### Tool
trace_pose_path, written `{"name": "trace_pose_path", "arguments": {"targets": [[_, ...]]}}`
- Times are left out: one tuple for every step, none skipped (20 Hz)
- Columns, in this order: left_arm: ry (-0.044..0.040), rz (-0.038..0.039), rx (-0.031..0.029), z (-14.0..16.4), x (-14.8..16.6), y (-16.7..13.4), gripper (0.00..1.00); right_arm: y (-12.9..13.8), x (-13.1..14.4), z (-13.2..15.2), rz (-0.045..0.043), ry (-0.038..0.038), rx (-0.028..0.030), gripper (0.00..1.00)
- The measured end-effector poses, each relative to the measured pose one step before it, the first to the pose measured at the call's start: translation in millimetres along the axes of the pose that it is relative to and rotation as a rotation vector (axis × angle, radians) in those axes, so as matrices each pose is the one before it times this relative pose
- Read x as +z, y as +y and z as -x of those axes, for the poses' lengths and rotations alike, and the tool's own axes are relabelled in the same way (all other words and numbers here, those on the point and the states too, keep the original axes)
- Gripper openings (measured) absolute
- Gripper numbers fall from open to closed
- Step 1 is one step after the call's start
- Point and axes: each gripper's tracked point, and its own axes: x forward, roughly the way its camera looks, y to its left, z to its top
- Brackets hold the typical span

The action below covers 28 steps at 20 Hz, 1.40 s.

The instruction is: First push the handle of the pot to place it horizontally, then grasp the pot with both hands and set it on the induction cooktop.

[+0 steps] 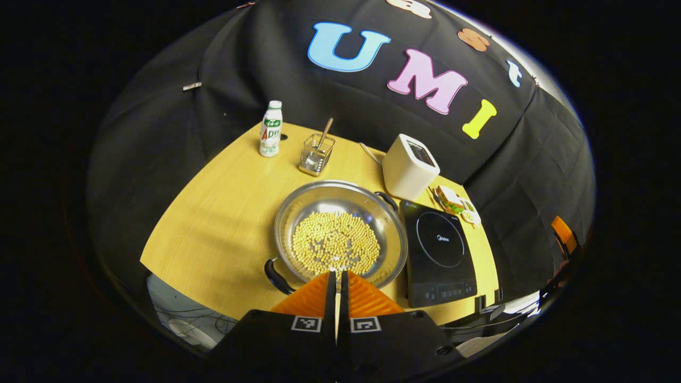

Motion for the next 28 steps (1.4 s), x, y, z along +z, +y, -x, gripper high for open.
{"name": "trace_pose_path", "arguments": {"targets": [[0.01276, 0.01089, -0.01818, -2.82, -5.20, 2.94, 0.05, 5.25, -1.95, 2.82, 0.00675, 0.00378, 0.00018, 0.98], [0.01423, 0.00781, -0.02192, -1.80, -5.21, 2.88, 0.05, 4.79, -2.97, 2.86, 0.00586, 0.00437, 0.00151, 0.99], [0.01624, 0.00134, -0.01975, -3.88, -5.33, 0.79, 0.05, 5.21, -1.95, 2.17, 0.00578, 0.00356, 0.00148, 0.98], [0.01534, -0.00270, -0.00869, -3.60, -3.99, 1.87, 0.05, 5.58, -2.30, 1.15, 0.00426, 0.00448, 0.00142, 0.98], [0.02020, -0.00277, -0.01145, -2.67, -4.68, 2.41, 0.05, 6.58, -2.30, 3.04, 0.00085, 0.00547, 0.00699, 0.99], [0.02414, -0.00072, -0.02136, -4.32, -7.61, -0.97, 0.05, 6.99, -3.19, 2.31, -0.00058, 0.00637, 0.00834, 0.99], [0.03067, 0.00098, -0.03477, -4.19, -7.52, -4.93, 0.05, 5.30, -2.82, 3.06, 0.00002, 0.00505, 0.00521, 0.99], [0.02982, -0.00371, -0.02544, -3.15, -8.18, -3.73, 0.05, 4.21, -2.54, 3.25, 0.00265, 0.00401, 0.00338, 0.99], [0.04175, -0.01134, -0.01469, -4.22, -8.31, -0.77, 0.05, 3.65, -3.54, 2.81, 0.00362, 0.00462, 0.00350, 0.99], [0.02634, -0.01996, -0.00788, -3.22, -5.76, -0.44, 0.05, 4.28, -4.24, 2.92, 0.00554, 0.00729, 0.00377, 0.99], [0.02471, -0.02567, -0.00451, -3.42, -3.94, 0.22, 0.05, 2.07, -3.54, 2.96, 0.00640, 0.00646, 0.00081, 0.98], [0.02098, -0.02609, 0.00103, -5.61, -3.70, 1.61, 0.05, 2.29, -3.30, 2.17, 0.00708, 0.00674, 0.00060, 0.98], [0.02059, -0.02376, -0.00343, -5.72, -2.20, 0.99, 0.07, 1.73, -3.43, 3.53, 0.00587, 0.00550, 0.00115, 0.98], [0.01693, -0.02159, 0.00545, -4.20, -1.11, 1.52, 0.05, 1.69, -2.35, 3.12, 0.00442, 0.00376, 0.00051, 0.98], [0.01280, -0.02384, 0.00259, -4.64, 0.40, 1.99, 0.05, 1.51, -2.17, 3.11, 0.00737, 0.00161, -0.00030, 0.98], [0.01755, -0.02512, -0.00168, -4.22, 1.07, -1.54, 0.05, -0.37, -1.87, 2.24, 0.00826, 0.00068, -0.00239, 0.98], [0.01420, -0.02596, 0.00632, -3.33, 1.20, 1.32, 0.05, -1.32, -1.94, 2.48, 0.00652, 0.00277, -0.00273, 0.98], [0.01889, -0.02151, 0.00278, -4.84, 0.72, 1.72, 0.05, -0.96, -2.28, 2.68, 0.00332, 0.00280, -0.00333, 0.98], [0.01671, -0.01655, 0.00602, -3.17, 0.33, 2.00, 0.05, -1.50, -1.20, 2.12, 0.00026, 0.00238, -0.00444, 0.98], [0.01593, -0.01380, 0.00636, -4.32, -0.42, 3.16, 0.05, -1.59, -0.86, 1.00, -0.00147, 0.00126, -0.00549, 0.98], [0.01704, -0.01039, 0.00475, -3.26, -0.98, 3.17, 0.05, -1.40, 0.13, 0.42, -0.00316, 0.00001, -0.00612, 0.98], [0.01264, -0.00799, 0.00927, -3.43, -0.62, 5.22, 0.05, -1.52, -0.66, -0.79, -0.00345, 0.00003, -0.00600, 0.98], [0.00523, -0.00669, 0.00759, -1.84, -0.20, 4.15, 0.05, -0.49, -0.34, 0.66, -0.00289, 0.00067, -0.00493, 0.98], [0.00185, -0.00497, 0.00668, -1.81, 1.38, 3.96, 0.05, -0.50, -1.37, 0.87, -0.00236, 0.00143, -0.00279, 0.98], [0.00020, -0.00438, 0.00760, -0.64, 0.79, 4.43, 0.05, -0.61, -1.42, 0.53, -0.00087, 0.00241, -0.00263, 0.98], [0.00030, -0.00003, 0.00630, -1.75, -0.44, 4.14, 0.05, 0.31, -1.60, 0.26, 0.00033, 0.00248, -0.00120, 0.98], [0.00112, 0.00002, 0.00936, -0.85, 0.90, 6.44, 0.05, 0.51, -0.82, 0.16, 0.00126, 0.00375, -0.00112, 0.98], [-0.00231, -0.00256, 0.01445, -1.07, 0.01, 6.00, 0.05, 0.57, -0.95, -0.30, 0.00171, 0.00320, -0.00009, 0.98]]}}
